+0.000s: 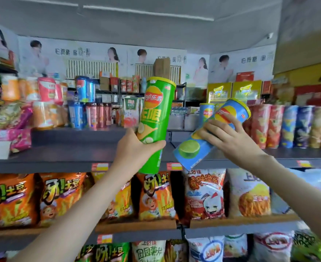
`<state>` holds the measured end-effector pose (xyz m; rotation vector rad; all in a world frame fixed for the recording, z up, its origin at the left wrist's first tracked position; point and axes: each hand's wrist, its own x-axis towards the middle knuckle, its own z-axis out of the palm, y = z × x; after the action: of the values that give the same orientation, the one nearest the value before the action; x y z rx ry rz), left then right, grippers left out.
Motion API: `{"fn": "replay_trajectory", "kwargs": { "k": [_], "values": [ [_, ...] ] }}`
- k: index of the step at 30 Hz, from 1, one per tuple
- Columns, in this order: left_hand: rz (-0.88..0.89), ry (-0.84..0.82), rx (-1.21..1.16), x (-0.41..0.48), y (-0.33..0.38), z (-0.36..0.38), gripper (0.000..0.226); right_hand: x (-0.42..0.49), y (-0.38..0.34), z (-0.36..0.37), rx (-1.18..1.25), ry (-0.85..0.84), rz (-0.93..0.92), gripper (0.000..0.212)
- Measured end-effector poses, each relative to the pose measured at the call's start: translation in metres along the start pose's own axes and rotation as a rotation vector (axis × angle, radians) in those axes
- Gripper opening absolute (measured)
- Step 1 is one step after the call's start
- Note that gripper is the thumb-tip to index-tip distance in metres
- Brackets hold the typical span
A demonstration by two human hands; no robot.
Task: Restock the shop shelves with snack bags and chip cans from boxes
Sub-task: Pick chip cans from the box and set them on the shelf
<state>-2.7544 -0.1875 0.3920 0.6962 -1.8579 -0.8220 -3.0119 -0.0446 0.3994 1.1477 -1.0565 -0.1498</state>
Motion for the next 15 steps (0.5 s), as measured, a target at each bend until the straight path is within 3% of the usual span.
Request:
{"fn": "replay_trajectory", "kwargs": {
  "k": [3, 7, 11, 15],
  "values": [
    [-0.027, -0.011, -0.038, 0.018, 0.004, 0.031, 0.06, -0.021, 0.023, 0.026, -0.088, -0.043, -0.011, 0.069],
    [-0.045, 0.018, -0.075, 0.04, 0.009, 0.074, 0.061, -0.042, 0.052, 0.07, -0.157, -0.035, -0.071, 0.044],
    [-0.061, 0.084, -0.071, 0.055, 0.018, 0.124, 0.059, -0.061, 0.075, 0.116, -0.17, -0.058, -0.203, 0.053],
    [-0.083, 0.186, -0.072, 0.064, 0.027, 0.175, 0.059, -0.072, 0.096, 0.163, -0.178, 0.042, -0.359, 0.05]
  ]
}}
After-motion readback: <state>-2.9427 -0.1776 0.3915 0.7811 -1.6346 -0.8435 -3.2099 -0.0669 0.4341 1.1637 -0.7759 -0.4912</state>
